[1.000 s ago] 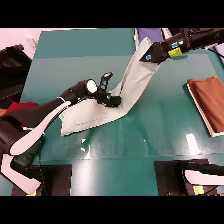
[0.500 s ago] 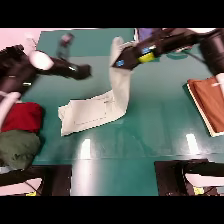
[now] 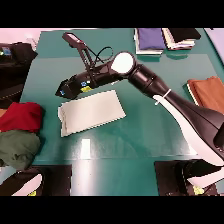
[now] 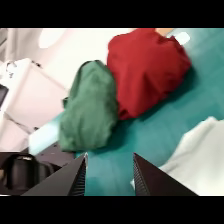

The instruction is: Fold the shirts.

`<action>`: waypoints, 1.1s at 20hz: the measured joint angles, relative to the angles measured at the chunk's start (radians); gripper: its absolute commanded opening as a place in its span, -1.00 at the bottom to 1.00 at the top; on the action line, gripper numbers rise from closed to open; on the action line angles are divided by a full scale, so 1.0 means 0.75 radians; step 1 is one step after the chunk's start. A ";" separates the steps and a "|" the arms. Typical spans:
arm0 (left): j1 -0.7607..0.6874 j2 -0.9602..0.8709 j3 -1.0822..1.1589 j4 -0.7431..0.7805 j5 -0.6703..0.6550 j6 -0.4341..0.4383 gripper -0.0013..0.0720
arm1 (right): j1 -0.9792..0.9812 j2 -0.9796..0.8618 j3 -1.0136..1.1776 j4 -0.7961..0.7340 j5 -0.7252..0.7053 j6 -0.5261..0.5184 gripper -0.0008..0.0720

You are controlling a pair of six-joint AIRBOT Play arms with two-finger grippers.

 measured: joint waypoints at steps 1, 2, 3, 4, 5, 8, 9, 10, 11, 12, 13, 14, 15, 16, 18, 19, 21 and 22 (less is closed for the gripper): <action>0.008 0.008 -0.001 0.007 -0.020 0.001 -0.90 | -0.030 0.014 -0.023 -0.032 0.017 -0.002 -0.10; 0.011 0.013 -0.001 0.011 -0.031 0.002 -0.90 | -0.072 0.036 -0.061 -0.067 0.033 0.001 -0.12; 0.014 0.017 -0.001 0.012 -0.044 0.003 -0.90 | -0.117 0.063 -0.107 -0.100 0.054 0.009 -0.12; 0.016 0.020 -0.001 0.012 -0.050 0.005 -0.90 | -0.169 0.093 -0.164 -0.132 0.077 0.015 -0.12; 0.018 0.022 -0.001 0.012 -0.057 0.007 -0.90 | -0.232 0.127 -0.237 -0.174 0.106 0.023 -0.11; 0.018 0.024 -0.002 0.008 -0.066 0.010 -0.90 | -0.429 0.196 -0.455 -0.271 0.168 0.036 0.31; 0.008 0.023 -0.003 0.005 -0.066 0.013 -0.90 | -0.497 0.202 -0.526 -0.291 0.185 0.044 0.31; -0.011 0.021 -0.005 -0.001 -0.066 0.022 -0.90 | -0.557 0.202 -0.588 -0.308 0.194 0.056 0.31; -0.033 0.018 -0.007 -0.003 -0.066 0.033 -0.90 | -0.603 0.190 -0.636 -0.312 0.200 0.060 0.31; -0.058 0.011 -0.007 -0.005 -0.064 0.043 -0.90 | -0.641 0.165 -0.676 -0.315 0.215 0.066 0.31; -0.082 0.004 -0.009 -0.007 -0.061 0.053 -0.90 | -0.671 0.134 -0.702 -0.303 0.223 0.069 0.31; -0.105 -0.006 -0.010 -0.009 -0.057 0.058 -0.90 | -0.692 0.096 -0.718 -0.264 0.223 0.072 0.31; -0.126 -0.016 -0.010 -0.009 -0.055 0.065 -0.90 | -0.701 0.054 -0.724 -0.226 0.226 0.074 0.31; -0.141 -0.025 -0.010 -0.009 -0.049 0.068 -0.90 | -0.702 0.007 -0.719 -0.183 0.233 0.077 0.31; -0.162 -0.045 -0.010 -0.012 -0.047 0.073 -0.90 | -0.675 -0.082 -0.679 -0.096 0.237 0.079 0.31; -0.167 -0.052 -0.010 -0.013 -0.045 0.075 -0.90 | -0.649 -0.129 -0.649 -0.062 0.242 0.078 0.31; -0.175 -0.061 -0.010 -0.017 -0.044 0.077 -0.90 | -0.584 -0.206 -0.582 0.007 0.250 0.070 0.29; -0.178 -0.064 -0.010 -0.018 -0.043 0.078 -0.90 | -0.546 -0.246 -0.542 0.034 0.252 0.066 0.05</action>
